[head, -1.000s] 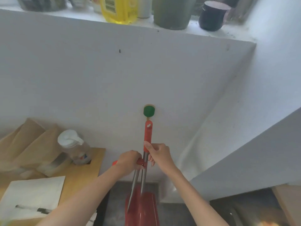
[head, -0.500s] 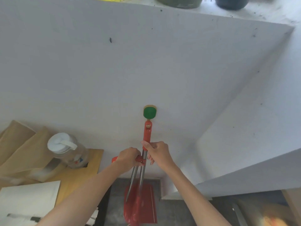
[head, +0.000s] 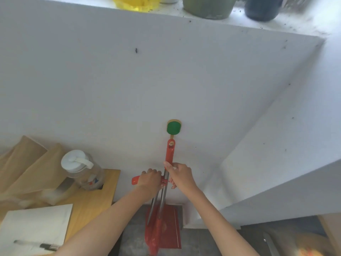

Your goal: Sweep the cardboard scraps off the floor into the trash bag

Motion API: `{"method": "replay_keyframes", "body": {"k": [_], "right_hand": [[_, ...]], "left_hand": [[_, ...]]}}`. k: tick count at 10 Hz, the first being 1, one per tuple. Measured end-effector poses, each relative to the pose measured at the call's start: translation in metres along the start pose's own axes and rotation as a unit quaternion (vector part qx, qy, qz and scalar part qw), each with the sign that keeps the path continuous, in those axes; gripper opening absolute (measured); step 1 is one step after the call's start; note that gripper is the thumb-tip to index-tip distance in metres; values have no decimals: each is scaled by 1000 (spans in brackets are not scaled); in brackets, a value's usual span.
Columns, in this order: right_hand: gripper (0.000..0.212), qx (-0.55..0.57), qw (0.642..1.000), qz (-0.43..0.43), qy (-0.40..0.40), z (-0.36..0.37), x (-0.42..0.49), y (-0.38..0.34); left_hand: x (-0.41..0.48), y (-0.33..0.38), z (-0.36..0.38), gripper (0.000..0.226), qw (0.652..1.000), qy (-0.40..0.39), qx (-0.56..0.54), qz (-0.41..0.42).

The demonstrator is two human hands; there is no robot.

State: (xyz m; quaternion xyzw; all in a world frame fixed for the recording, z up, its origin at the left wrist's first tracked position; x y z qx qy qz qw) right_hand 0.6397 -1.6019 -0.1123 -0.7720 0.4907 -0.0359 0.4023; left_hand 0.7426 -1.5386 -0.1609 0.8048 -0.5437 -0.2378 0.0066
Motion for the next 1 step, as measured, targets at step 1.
{"method": "replay_keyframes", "body": {"k": [1], "right_hand": [[62,-28,999,8,12,0,-20,4]], "left_hand": [[-19,0,-9,35,999,51,4,9]]}}
Point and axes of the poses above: each hand's wrist, its own x-axis towards the middle knuckle, its own z-axis out of the palm, y = z × x, the point moved 2 cm from there along x, towards the middle knuckle, and after that the axes turned 14 degrees about -x, right-handed, at the moved point
